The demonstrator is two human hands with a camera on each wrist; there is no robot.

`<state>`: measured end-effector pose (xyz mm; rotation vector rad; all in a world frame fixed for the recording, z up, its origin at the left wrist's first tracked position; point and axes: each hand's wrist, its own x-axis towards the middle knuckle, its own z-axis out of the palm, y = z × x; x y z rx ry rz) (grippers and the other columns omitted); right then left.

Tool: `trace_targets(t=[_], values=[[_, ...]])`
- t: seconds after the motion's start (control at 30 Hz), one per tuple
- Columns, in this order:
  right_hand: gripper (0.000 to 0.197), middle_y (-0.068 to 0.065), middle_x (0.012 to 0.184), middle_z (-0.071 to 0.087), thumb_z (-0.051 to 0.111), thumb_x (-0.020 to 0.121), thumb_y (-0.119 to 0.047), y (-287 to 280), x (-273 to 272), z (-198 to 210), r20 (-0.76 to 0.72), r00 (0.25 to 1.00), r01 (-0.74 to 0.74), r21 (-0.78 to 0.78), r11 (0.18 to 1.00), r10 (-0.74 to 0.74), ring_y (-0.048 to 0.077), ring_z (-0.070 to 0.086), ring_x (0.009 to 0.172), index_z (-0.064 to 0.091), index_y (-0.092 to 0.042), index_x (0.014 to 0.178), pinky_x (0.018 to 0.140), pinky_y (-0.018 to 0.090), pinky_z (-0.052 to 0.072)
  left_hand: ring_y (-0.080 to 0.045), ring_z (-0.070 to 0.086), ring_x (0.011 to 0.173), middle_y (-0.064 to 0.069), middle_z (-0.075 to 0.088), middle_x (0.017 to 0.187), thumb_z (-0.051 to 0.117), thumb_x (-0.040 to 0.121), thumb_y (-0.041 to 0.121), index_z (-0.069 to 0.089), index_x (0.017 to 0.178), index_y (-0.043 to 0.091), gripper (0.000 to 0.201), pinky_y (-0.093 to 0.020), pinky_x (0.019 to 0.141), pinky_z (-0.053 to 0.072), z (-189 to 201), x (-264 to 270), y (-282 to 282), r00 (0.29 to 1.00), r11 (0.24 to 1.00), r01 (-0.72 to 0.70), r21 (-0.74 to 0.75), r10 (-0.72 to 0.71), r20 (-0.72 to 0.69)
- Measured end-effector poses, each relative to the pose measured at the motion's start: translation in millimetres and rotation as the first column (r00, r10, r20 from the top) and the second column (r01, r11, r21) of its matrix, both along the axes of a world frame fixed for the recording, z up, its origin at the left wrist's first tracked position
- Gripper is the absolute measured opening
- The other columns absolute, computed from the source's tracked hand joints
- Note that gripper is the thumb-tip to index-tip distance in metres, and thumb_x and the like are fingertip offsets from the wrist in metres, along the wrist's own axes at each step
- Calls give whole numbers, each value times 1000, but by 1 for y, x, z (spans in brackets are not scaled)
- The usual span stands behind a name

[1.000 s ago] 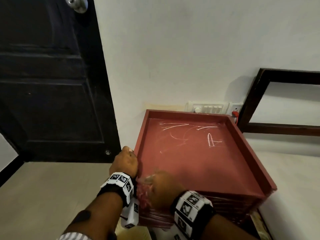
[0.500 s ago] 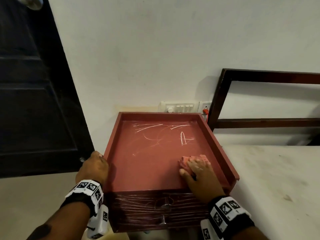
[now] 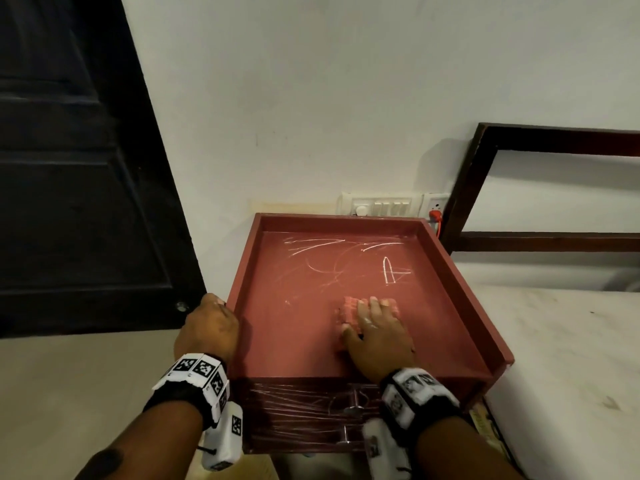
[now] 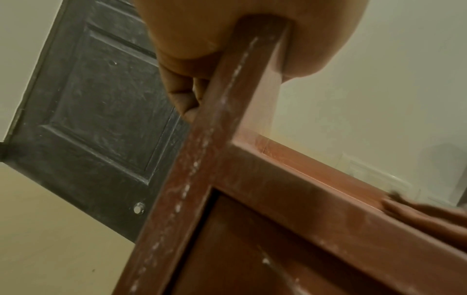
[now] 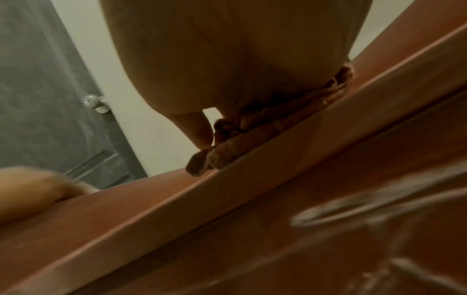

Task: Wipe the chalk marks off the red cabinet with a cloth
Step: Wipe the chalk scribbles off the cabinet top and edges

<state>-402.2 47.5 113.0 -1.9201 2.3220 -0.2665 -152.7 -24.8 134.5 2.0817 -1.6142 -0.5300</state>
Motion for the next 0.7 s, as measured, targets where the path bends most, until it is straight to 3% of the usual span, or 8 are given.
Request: trace_targets(t=[0.1, 0.2, 0.27, 0.37, 0.43, 0.57, 0.63, 0.7], values=[[60, 14, 161, 21, 21, 98, -40, -31, 78, 5, -40, 966, -256, 18, 967, 256, 33, 11, 150, 22, -16, 153, 122, 52, -2, -37, 64, 91, -20, 70, 108, 36, 105, 24, 59, 111, 11, 27, -43, 86, 53, 1, 1, 1, 1000, 1000, -3, 1, 3, -10], [64, 10, 164, 7, 26, 98, -39, -30, 127, -1, 38, 931, -363, 37, 931, 362, 30, -1, 152, 14, -15, 156, 119, 43, -15, -40, 67, 97, -20, 70, 108, 37, 106, 28, 60, 111, 12, 29, -46, 88, 55, 1, 4, 3, 1000, 1000, 2, 4, -2, -24], [61, 9, 163, 14, 31, 98, -36, -12, 127, -4, 65, 900, -431, -24, 902, 431, 27, 6, 152, 19, -16, 155, 122, 41, -7, -40, 67, 96, -20, 70, 107, 36, 106, 29, 61, 109, 12, 30, -48, 90, 56, -1, 5, 3, 999, 1000, 2, 4, -2, -45], [53, 5, 154, 39, 37, 97, -33, 20, 88, -14, -40, 845, -533, -156, 831, 534, 22, 28, 147, 39, -20, 148, 124, 44, 13, -40, 67, 96, -20, 69, 107, 35, 106, 28, 61, 109, 12, 31, -48, 90, 56, -2, 5, 2, 999, 1000, -2, -4, 2, -47], [53, -2, 153, 42, 40, 94, -37, 39, 45, -20, -3, 885, -460, -171, 871, 466, 16, 22, 148, 43, -28, 146, 122, 40, 19, -40, 67, 96, -20, 69, 107, 35, 107, 28, 61, 110, 10, 32, -47, 90, 56, -3, 5, 1, 999, 1000, -2, -12, 2, -51], [54, -16, 163, 6, 33, 98, -53, 67, -58, -12, 73, 997, -1, 9, 1000, 0, 8, -5, 150, 17, -49, 150, 122, 50, 5, -42, 66, 99, -22, 69, 110, 36, 106, 26, 62, 112, 9, 32, -48, 92, 55, -3, 5, 0, 998, 1000, 2, -16, -3, -62], [57, -10, 164, 4, 29, 98, -57, 63, -82, -8, 59, 978, 197, 58, 979, -200, 15, -3, 151, 11, -47, 151, 121, 55, 7, -42, 66, 97, -22, 69, 108, 37, 106, 25, 61, 111, 8, 31, -47, 90, 55, -4, 4, 0, 998, 1000, 0, -21, -2, -70], [62, -6, 164, 13, 23, 93, -63, 52, -68, -8, 43, 967, 249, 46, 967, -251, 21, 5, 152, 16, -43, 152, 120, 53, 16, -41, 67, 96, -22, 69, 107, 37, 106, 25, 61, 111, 8, 30, -46, 89, 55, -5, 4, -1, 997, 1000, 1, -25, -3, -74]])
